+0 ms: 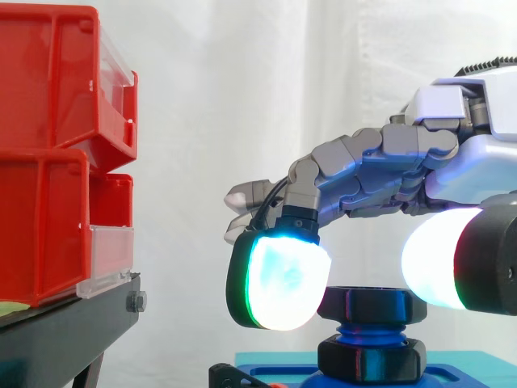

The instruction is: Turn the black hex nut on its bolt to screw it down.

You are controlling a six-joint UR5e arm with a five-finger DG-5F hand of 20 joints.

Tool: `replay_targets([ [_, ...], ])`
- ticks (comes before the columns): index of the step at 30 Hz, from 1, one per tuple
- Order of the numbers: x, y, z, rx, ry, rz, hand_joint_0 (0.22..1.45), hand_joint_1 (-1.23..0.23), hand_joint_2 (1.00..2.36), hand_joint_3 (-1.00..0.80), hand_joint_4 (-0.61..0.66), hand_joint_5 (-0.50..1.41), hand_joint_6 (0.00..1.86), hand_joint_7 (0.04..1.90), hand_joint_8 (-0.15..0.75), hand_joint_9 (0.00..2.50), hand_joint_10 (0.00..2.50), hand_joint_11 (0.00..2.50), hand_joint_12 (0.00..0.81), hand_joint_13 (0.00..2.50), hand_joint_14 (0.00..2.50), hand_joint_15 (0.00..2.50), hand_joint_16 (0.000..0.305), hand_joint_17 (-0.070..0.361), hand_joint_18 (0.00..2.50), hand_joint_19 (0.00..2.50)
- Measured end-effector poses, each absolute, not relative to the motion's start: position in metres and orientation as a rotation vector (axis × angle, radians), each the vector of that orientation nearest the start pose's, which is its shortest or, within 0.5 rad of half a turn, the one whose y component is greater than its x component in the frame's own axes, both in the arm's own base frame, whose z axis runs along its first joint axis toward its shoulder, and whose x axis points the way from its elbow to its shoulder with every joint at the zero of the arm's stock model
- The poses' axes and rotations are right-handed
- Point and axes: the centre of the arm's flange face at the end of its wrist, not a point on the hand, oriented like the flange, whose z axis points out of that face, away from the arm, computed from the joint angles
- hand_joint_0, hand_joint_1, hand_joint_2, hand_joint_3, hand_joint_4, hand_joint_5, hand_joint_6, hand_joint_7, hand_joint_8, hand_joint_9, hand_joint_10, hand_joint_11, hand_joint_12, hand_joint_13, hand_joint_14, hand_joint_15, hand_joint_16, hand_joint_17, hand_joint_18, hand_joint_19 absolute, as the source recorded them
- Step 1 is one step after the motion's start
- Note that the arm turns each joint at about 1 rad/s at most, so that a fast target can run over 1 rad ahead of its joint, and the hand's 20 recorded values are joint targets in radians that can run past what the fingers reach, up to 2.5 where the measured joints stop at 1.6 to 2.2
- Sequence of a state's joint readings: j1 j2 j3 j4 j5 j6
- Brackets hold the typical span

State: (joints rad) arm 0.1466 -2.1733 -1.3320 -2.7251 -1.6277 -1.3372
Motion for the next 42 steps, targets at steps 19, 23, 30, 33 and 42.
replay_targets([
  [19, 0.723, -0.026, 0.279, -0.042, 1.516, 0.308, 0.53, -0.45, 1.0, -0.5, 0.31, -0.14, 0.6, 0.9, 0.278, 0.3, 0.0, 0.07, 0.325, 0.03, 0.0, 0.03, 0.049, 0.111, 0.0, 0.41],
  [23, 0.723, -0.028, 0.279, -0.048, 1.517, 0.307, 0.53, -0.45, 1.0, -0.5, 0.31, -0.15, 0.62, 0.85, 0.28, 0.3, 0.0, 0.08, 0.327, 0.04, 0.0, 0.04, 0.05, 0.112, 0.0, 0.42],
  [30, 0.722, -0.033, 0.279, -0.069, 1.516, 0.309, 0.53, -0.45, 1.0, -0.5, 0.31, -0.15, 0.68, 0.75, 0.282, 0.31, 0.0, 0.09, 0.327, 0.05, 0.0, 0.04, 0.051, 0.114, 0.0, 0.42],
  [33, 0.722, -0.036, 0.279, -0.082, 1.515, 0.303, 0.53, -0.45, 1.0, -0.5, 0.32, -0.15, 0.7, 0.72, 0.283, 0.31, 0.0, 0.09, 0.327, 0.06, 0.0, 0.04, 0.051, 0.114, 0.0, 0.43],
  [42, 0.721, -0.054, 0.275, -0.114, 1.511, 0.285, 0.53, -0.46, 1.0, -0.5, 0.32, -0.13, 0.68, 0.76, 0.291, 0.34, 0.0, 0.07, 0.33, 0.09, 0.0, 0.03, 0.051, 0.115, 0.0, 0.41],
])
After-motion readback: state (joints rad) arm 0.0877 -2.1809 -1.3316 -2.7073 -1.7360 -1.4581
